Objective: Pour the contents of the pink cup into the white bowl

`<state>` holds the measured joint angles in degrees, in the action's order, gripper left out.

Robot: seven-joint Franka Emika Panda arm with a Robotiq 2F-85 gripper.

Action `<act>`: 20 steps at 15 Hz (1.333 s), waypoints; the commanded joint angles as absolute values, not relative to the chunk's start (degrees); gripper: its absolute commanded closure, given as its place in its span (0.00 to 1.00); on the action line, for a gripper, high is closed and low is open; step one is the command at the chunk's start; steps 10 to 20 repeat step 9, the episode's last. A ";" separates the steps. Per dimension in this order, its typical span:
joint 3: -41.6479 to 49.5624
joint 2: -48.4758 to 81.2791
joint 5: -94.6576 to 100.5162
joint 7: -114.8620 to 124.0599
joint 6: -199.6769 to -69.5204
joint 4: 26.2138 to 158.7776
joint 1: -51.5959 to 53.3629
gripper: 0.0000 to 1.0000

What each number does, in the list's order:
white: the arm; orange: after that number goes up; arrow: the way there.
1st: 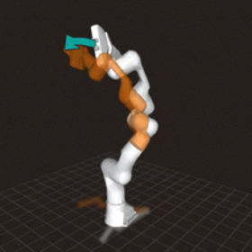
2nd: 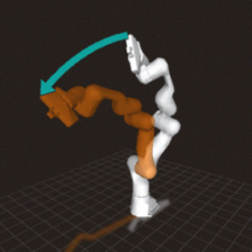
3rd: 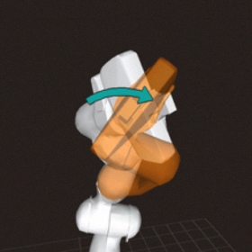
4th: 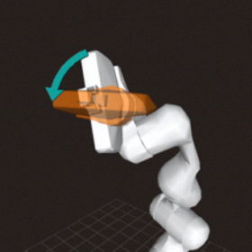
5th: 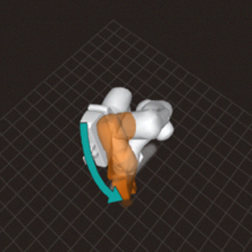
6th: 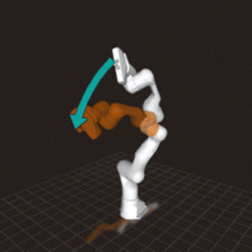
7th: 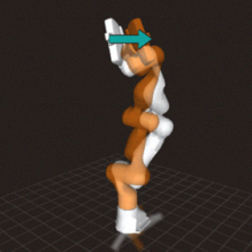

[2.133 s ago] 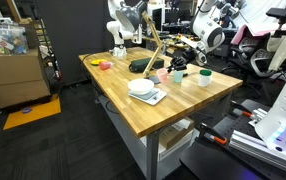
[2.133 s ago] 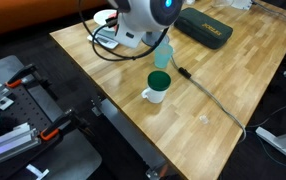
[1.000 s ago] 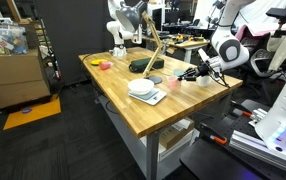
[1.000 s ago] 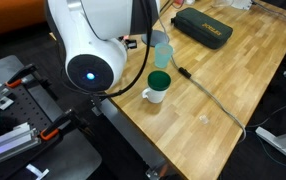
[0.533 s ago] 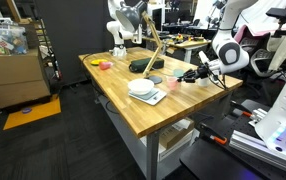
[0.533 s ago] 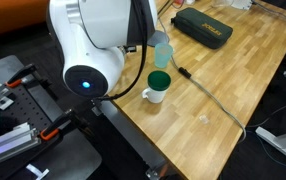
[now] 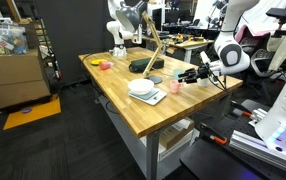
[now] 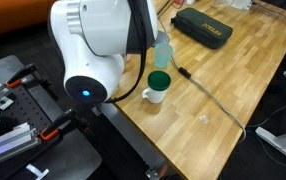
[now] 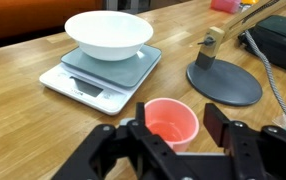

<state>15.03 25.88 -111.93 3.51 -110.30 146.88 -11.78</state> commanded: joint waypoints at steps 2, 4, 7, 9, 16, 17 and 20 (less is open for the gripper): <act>15.12 25.87 -111.79 3.54 -110.16 146.84 -11.89 0.25; 15.12 25.87 -111.79 3.53 -110.12 146.84 -11.89 0.25; 15.13 25.87 -111.79 3.53 -110.10 146.84 -11.89 0.25; 15.13 25.87 -111.79 3.53 -110.09 146.84 -11.89 0.25; 15.13 25.87 -111.79 3.53 -110.09 146.84 -11.89 0.25; 15.13 25.87 -111.79 3.53 -110.09 146.84 -11.89 0.25; 15.13 25.87 -111.79 3.53 -110.09 146.84 -11.89 0.25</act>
